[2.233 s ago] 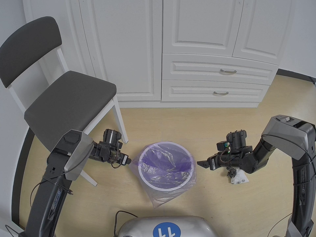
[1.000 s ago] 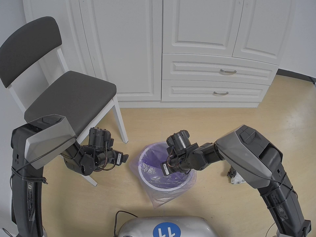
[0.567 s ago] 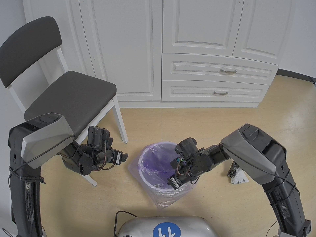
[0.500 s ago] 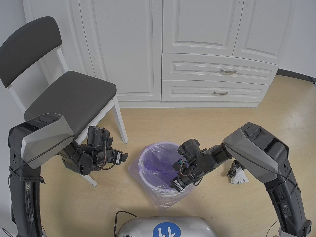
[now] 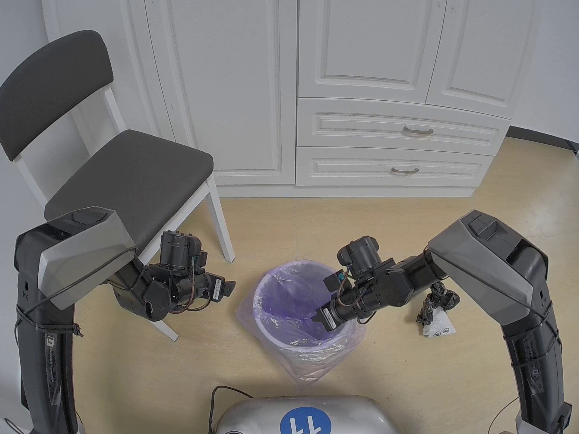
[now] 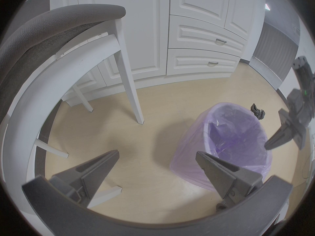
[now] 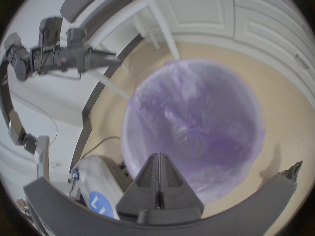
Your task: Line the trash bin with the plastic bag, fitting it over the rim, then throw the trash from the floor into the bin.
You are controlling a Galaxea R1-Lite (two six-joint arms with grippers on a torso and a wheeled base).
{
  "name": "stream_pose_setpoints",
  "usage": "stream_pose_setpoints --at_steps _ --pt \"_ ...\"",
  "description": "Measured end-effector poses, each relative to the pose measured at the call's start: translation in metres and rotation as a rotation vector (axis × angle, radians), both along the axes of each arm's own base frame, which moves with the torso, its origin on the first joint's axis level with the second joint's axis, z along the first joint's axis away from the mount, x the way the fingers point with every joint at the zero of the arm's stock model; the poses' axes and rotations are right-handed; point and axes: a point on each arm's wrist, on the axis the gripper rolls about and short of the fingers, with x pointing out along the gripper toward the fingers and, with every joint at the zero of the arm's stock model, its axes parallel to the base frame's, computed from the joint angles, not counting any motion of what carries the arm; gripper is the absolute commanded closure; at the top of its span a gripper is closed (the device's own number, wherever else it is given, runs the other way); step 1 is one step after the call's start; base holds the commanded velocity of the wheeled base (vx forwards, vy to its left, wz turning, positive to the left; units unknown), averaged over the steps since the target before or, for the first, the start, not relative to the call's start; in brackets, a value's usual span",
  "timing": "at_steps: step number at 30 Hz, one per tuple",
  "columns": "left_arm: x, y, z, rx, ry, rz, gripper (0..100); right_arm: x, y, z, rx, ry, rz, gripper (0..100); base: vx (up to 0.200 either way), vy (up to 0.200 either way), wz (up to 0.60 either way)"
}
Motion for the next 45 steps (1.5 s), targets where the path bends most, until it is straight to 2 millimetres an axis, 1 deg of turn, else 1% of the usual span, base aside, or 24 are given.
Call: stream_pose_setpoints --at_steps 4,5,8,9,11,12,14,17,18,21,23,25,27,29,33,35,38,42,45 --pt "0.0 -0.001 0.0 0.0 -0.001 -0.003 0 -0.001 -0.002 0.015 0.02 -0.071 -0.055 100 0.0 0.0 0.0" --pt "0.0 -0.001 0.0 0.0 -0.001 -0.003 0 -0.003 -0.004 0.017 0.02 -0.08 -0.061 0 0.0 0.0 0.0" --pt "-0.001 -0.002 0.0 0.001 0.001 -0.006 0 -0.011 -0.012 0.021 0.018 -0.11 -0.081 0 0.0 0.0 0.0" --pt "-0.003 -0.003 0.0 0.002 0.004 -0.009 0 -0.017 -0.019 0.023 0.02 -0.136 -0.093 0 0.0 0.0 0.0" --pt "-0.003 -0.003 0.0 0.002 0.003 -0.011 0 -0.021 -0.024 0.024 0.022 -0.153 -0.1 0 0.0 0.0 0.0" --pt "-0.004 -0.004 0.0 0.002 0.002 -0.014 0 -0.026 -0.03 0.025 0.028 -0.177 -0.111 0 0.0 0.0 0.0" --pt "-0.006 -0.005 0.001 0.001 -0.003 -0.019 0 -0.033 -0.042 0.028 0.037 -0.215 -0.135 0 0.0 0.0 0.0" --pt "-0.011 -0.009 0.003 -0.001 -0.009 -0.031 0 -0.047 -0.067 0.035 0.058 -0.294 -0.186 0 0.0 0.0 0.0" --pt "-0.012 -0.01 0.004 -0.001 -0.012 -0.034 0 -0.049 -0.073 0.038 0.066 -0.32 -0.2 0 0.0 0.0 0.0" --pt "-0.021 -0.015 0.01 -0.002 -0.019 -0.054 0 -0.055 -0.101 0.049 0.081 -0.439 -0.257 0 0.0 0.0 0.0" --pt "-0.028 -0.018 0.018 -0.003 -0.027 -0.07 0 -0.056 -0.121 0.058 0.064 -0.523 -0.289 0 0.0 0.0 0.0" --pt "-0.038 -0.022 0.03 -0.005 -0.045 -0.091 0 -0.055 -0.145 0.066 0.021 -0.596 -0.341 0 0.0 0.0 0.0" --pt "-0.049 -0.024 0.045 -0.006 -0.07 -0.111 0 -0.055 -0.164 0.072 -0.023 -0.634 -0.396 0 0.0 0.0 0.0" --pt "-0.056 -0.025 0.058 -0.012 -0.098 -0.121 0 -0.054 -0.177 0.074 -0.057 -0.635 -0.43 0 0.0 0.0 0.0" --pt "-0.071 -0.025 0.085 -0.025 -0.155 -0.141 0 -0.047 -0.205 0.073 -0.14 -0.563 -0.504 0 0.0 0.0 0.0" --pt "-0.077 -0.024 0.097 -0.033 -0.186 -0.145 0 -0.039 -0.217 0.073 -0.166 -0.541 -0.54 0 0.0 0.0 0.0" --pt "-0.086 -0.021 0.115 -0.045 -0.231 -0.151 0 -0.019 -0.234 0.067 -0.184 -0.516 -0.6 0 0.0 0.0 0.0" --pt "-0.096 -0.016 0.135 -0.049 -0.288 -0.152 0 0.012 -0.255 0.044 -0.2 -0.45 -0.679 0 0.0 0.0 0.0" --pt "-0.101 -0.01 0.145 -0.046 -0.323 -0.146 0 0.033 -0.268 0.023 -0.199 -0.355 -0.727 0 0.0 0.0 0.0"
